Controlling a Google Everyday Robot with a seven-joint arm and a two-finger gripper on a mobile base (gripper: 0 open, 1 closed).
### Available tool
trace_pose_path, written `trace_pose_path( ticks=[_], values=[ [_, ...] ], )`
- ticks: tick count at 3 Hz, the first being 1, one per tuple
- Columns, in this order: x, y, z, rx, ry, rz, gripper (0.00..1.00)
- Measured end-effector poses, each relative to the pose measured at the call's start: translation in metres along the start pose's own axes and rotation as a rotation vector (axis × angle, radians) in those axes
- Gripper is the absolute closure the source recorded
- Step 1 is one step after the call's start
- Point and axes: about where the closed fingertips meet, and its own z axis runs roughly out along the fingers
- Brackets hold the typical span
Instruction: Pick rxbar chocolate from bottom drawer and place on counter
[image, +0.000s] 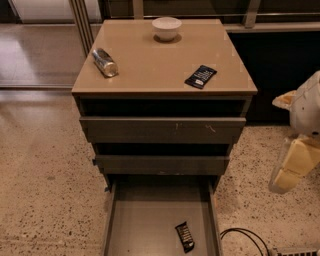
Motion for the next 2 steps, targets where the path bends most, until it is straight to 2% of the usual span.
trace_pose_path(
  ticks=[1,2],
  values=[
    [0.015,0.033,0.054,-0.026,0.006,0.044,0.00],
    [0.019,0.063,0.107,-0.012,0.064,0.085,0.00]
  ],
)
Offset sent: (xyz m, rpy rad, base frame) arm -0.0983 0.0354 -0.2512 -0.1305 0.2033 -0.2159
